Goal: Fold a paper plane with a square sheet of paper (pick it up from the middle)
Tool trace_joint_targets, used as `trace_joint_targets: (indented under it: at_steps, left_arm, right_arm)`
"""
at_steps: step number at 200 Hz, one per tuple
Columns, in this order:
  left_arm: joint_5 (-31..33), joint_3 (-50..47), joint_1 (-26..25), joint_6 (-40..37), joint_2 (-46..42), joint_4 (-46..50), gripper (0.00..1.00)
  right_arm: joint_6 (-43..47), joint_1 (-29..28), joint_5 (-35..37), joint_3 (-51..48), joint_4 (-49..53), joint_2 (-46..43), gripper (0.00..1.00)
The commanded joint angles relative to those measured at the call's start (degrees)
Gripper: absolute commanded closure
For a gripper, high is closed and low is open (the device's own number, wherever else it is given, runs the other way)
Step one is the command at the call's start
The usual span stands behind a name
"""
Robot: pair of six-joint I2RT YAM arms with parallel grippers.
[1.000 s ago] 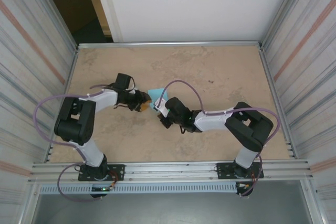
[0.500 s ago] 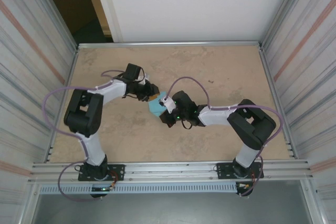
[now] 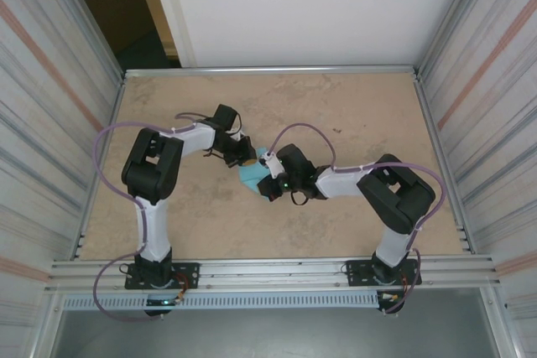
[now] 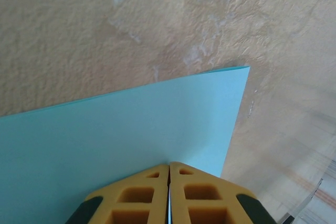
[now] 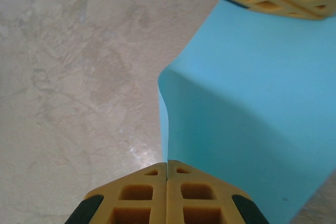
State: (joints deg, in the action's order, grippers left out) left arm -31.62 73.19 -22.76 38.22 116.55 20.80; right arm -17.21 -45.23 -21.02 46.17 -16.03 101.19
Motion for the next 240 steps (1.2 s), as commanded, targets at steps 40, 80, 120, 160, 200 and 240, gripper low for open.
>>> trace_joint_targets:
  at_steps: [40,80,120,160,200,240]
  left_arm:
    - [2.31,-0.01,-0.61,-2.88,3.15,3.99,0.92]
    - [2.25,0.02,-0.7,-3.15,3.15,3.99,0.92]
    - [2.13,-0.18,-0.88,-3.25,3.15,3.99,0.92]
    - [1.92,-0.24,-1.05,-3.34,3.15,3.9,0.92]
    - [1.53,-0.38,-1.18,-3.61,3.15,3.72,0.92]
    - [1.56,-0.55,-1.28,-3.63,4.76,3.64,0.92]
  right_arm:
    - [-3.62,1.02,4.4,3.48,5.11,1.86,0.98]
    - [-4.38,1.07,6.9,4.01,6.6,2.17,0.98]
    - [-4.76,1.19,6.75,3.99,6.46,2.43,0.98]
    - [-4.67,1.31,5.68,4.6,6.49,3.12,0.98]
    - [-4.41,1.65,5.3,5.07,6.96,3.49,0.98]
    - [-4.29,1.93,5.24,5.52,7.49,3.89,0.98]
